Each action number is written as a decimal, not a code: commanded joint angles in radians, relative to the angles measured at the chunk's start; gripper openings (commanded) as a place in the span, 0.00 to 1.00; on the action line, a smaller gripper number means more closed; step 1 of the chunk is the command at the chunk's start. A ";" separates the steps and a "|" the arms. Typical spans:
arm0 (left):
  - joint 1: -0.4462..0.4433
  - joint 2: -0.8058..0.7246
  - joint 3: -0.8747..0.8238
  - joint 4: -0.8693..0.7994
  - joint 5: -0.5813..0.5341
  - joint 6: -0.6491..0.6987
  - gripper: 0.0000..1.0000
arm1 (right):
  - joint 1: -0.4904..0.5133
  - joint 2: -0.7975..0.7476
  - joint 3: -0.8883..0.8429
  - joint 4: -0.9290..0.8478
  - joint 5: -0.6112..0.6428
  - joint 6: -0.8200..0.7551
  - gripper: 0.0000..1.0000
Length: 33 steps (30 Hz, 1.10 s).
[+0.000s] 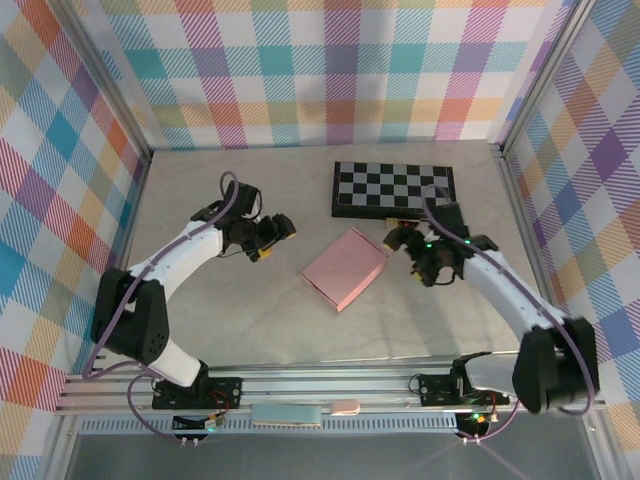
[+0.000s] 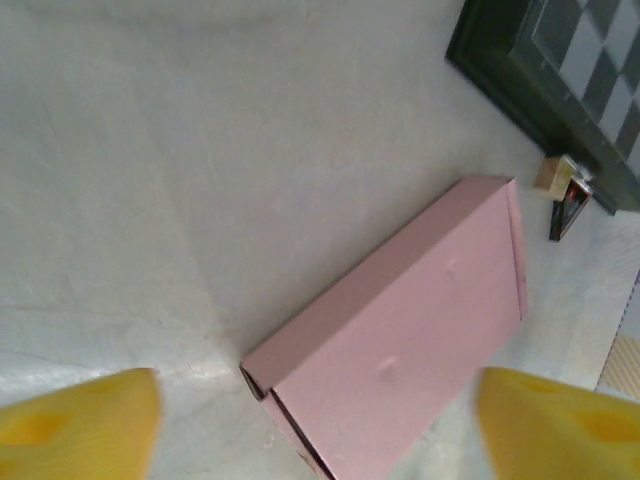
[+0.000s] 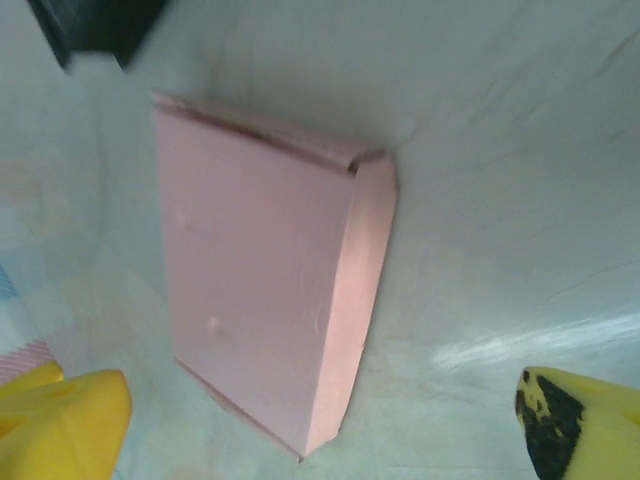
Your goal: Fold the paper box
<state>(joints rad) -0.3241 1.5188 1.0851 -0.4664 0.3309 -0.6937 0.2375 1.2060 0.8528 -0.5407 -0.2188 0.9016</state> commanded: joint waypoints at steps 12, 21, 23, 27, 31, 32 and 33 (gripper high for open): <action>0.018 -0.355 -0.161 -0.045 -0.799 0.177 1.00 | -0.044 -0.529 -0.245 0.121 0.786 -0.540 0.99; 0.045 -0.208 -0.364 0.364 -0.922 0.519 1.00 | -0.047 -0.274 -0.554 0.770 0.675 -0.853 0.99; 0.056 -0.171 -0.413 0.502 -0.881 0.590 1.00 | -0.049 -0.165 -0.531 0.825 0.619 -0.878 0.99; 0.103 -0.064 -0.454 0.704 -0.706 0.647 1.00 | -0.070 0.034 -0.495 1.088 0.520 -0.917 0.99; 0.155 0.012 -0.448 0.827 -0.549 0.692 1.00 | -0.129 0.213 -0.448 1.302 0.421 -0.933 0.99; 0.165 0.019 -0.440 0.822 -0.530 0.717 1.00 | -0.142 0.255 -0.441 1.313 0.420 -0.914 0.99; 0.168 0.017 -0.456 0.858 -0.512 0.756 1.00 | -0.170 0.295 -0.452 1.375 0.395 -0.888 0.99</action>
<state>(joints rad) -0.1776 1.5299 0.6308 0.2382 -0.2958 -0.0391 0.1158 1.4391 0.3904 0.5945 0.2695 0.0002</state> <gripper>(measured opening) 0.996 0.990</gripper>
